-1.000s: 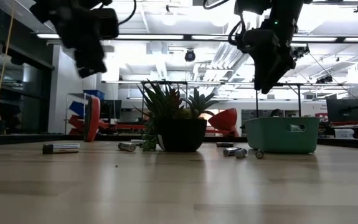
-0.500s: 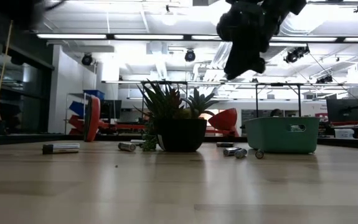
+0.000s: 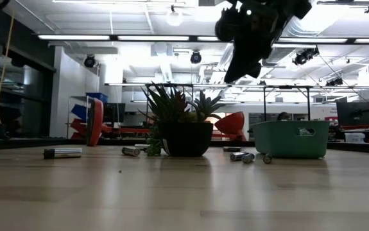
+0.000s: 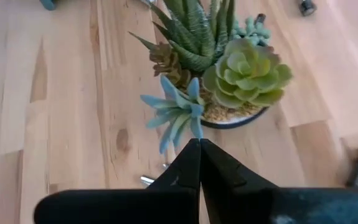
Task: Sort batteries
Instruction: Prepare the blue bin
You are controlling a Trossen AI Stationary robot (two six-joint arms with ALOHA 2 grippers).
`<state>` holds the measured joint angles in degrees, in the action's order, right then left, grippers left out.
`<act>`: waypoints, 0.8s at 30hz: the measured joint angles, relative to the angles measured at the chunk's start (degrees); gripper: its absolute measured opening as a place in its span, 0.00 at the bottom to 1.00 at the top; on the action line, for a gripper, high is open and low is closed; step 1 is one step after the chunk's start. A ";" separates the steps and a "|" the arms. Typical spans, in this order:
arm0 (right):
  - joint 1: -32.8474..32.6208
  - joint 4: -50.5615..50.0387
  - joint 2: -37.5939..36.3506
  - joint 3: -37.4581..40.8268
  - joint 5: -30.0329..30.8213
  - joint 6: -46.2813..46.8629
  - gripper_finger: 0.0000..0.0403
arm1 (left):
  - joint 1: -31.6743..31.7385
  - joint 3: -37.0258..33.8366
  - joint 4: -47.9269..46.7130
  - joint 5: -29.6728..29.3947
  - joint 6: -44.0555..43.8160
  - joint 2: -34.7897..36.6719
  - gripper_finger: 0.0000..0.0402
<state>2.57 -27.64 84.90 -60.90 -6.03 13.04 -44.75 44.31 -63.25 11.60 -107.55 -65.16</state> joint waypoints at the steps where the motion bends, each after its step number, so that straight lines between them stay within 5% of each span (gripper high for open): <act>1: 0.00 -0.91 -0.96 -0.08 0.39 -0.05 0.00 | 0.31 0.00 0.57 -0.19 0.04 -0.74 0.00; 14: -4.21 -6.91 -10.57 -0.17 8.84 -1.03 0.00 | 3.78 -0.04 8.82 -3.20 2.92 -16.81 0.00; 24: -18.00 -6.71 -9.16 -0.09 8.38 15.08 0.00 | 15.43 -0.04 27.87 -13.57 25.37 -23.27 0.00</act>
<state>-15.44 -34.35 75.74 -60.99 2.34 28.12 -29.33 44.27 -35.37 -1.97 -82.18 -88.43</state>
